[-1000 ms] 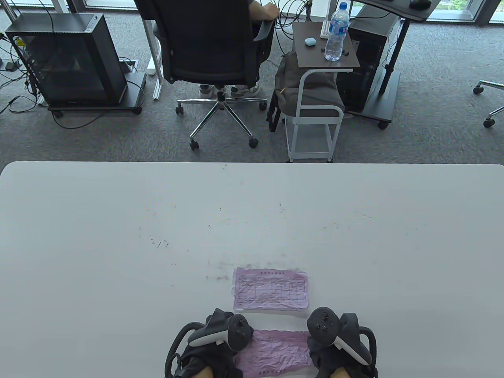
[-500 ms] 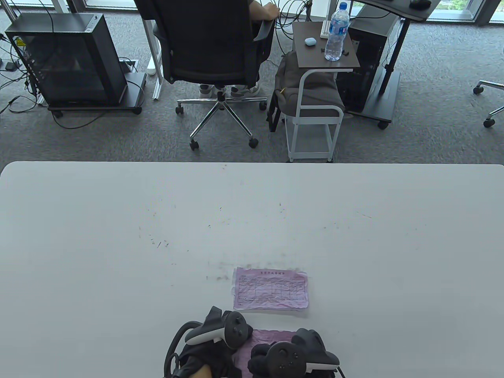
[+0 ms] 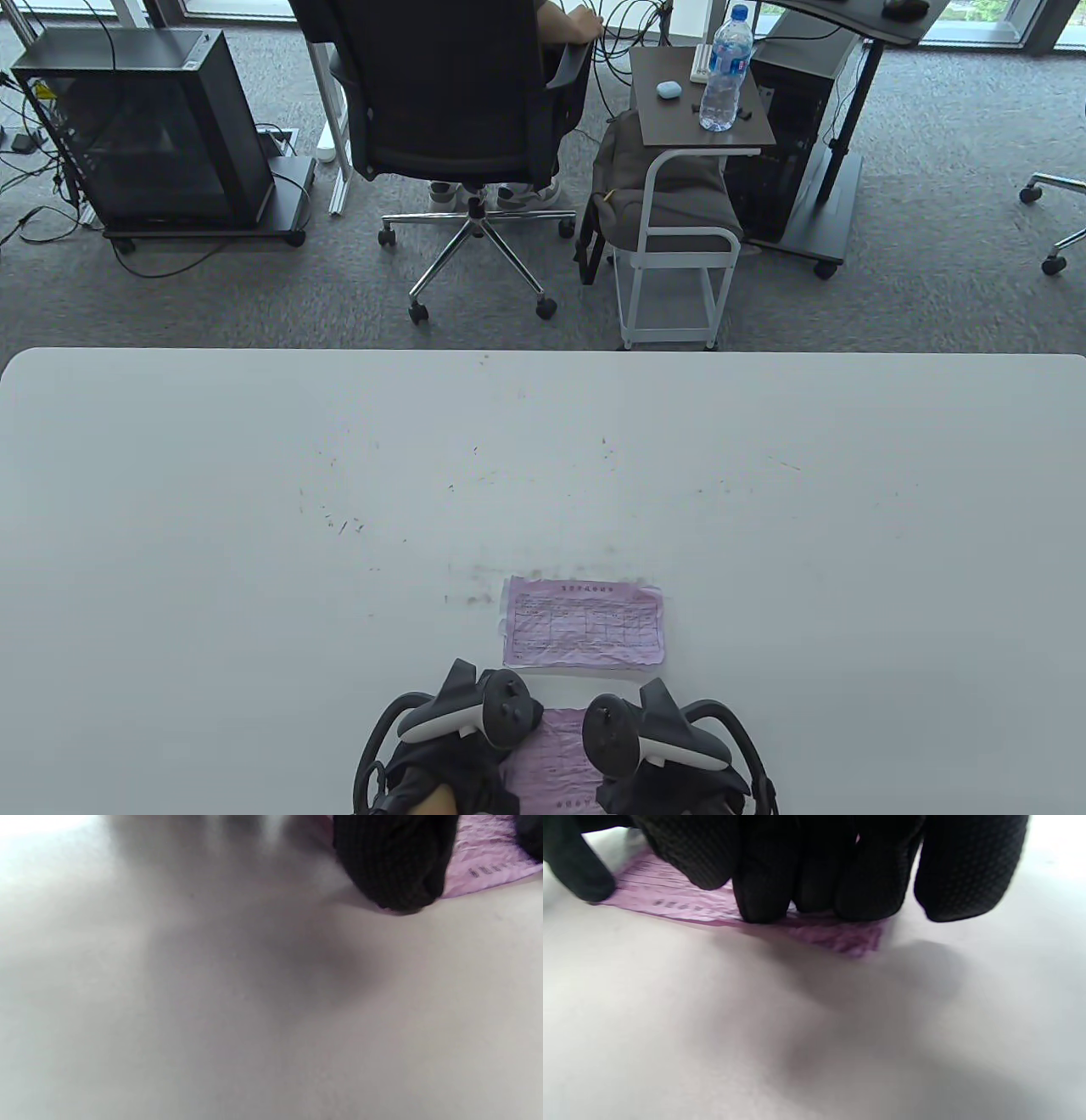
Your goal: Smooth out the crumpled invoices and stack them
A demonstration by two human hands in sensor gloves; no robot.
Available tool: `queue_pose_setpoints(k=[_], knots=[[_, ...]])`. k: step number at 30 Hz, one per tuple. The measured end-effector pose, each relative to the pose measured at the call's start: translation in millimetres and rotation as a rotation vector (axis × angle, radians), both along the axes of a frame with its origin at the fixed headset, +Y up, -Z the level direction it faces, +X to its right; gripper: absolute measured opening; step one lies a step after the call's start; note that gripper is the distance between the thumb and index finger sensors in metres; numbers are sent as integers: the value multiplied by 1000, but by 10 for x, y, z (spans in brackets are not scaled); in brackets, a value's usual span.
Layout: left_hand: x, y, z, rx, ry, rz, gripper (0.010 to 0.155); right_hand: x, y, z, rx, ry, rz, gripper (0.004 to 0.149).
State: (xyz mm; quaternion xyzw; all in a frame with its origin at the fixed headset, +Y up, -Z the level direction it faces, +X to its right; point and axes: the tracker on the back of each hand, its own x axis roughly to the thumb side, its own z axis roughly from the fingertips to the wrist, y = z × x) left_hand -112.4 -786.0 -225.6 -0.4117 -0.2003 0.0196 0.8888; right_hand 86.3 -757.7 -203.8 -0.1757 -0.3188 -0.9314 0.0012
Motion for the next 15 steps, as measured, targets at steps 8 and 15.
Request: queue_pose_setpoints(k=[8,15], knots=[[-6,-8,5,-18,-2,4,93,174,-7,-29,-35,-57,106,35],[-14,-15,6,-41,1,7,93,-85,306,132,337,202,-386,37]])
